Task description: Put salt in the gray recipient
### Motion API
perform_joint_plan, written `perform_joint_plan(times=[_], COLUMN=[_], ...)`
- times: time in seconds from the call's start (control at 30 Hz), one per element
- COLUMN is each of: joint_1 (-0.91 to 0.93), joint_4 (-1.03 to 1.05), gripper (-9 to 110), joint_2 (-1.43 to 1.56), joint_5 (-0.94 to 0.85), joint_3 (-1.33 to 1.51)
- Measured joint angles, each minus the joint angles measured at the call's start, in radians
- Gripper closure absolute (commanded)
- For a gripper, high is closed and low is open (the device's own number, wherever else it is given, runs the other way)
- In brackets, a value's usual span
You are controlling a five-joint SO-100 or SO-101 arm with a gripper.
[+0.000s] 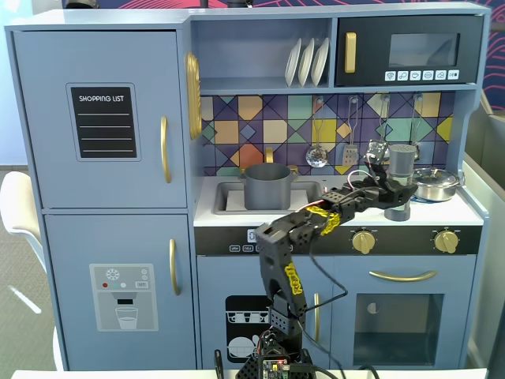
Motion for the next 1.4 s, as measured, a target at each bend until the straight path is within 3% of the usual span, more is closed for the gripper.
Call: perform_joint_plan(times=[0.17, 0.3, 0.4, 0.5, 0.67, 0.83, 1.13, 1.4], joint_1=[0.006, -0.138, -0.330, -0.529, -0.772, -0.861, -0.890, -0.819], joint_4=[0.362, 0.815, 1.112, 1.261, 1.273, 1.135, 0.977, 1.111], gripper=[84, 101, 101, 101, 101, 101, 101, 100], joint_2=[0.288, 0.538, 0.670, 0.787, 0.936, 1.055, 1.161, 1.290], joint_5=[0.021, -0.009, -0.069, -0.077, -0.038, -0.028, -0.043, -0.083], joint_3=[0.074, 0.074, 0.091, 0.172, 0.419, 0.769, 1.204, 1.285])
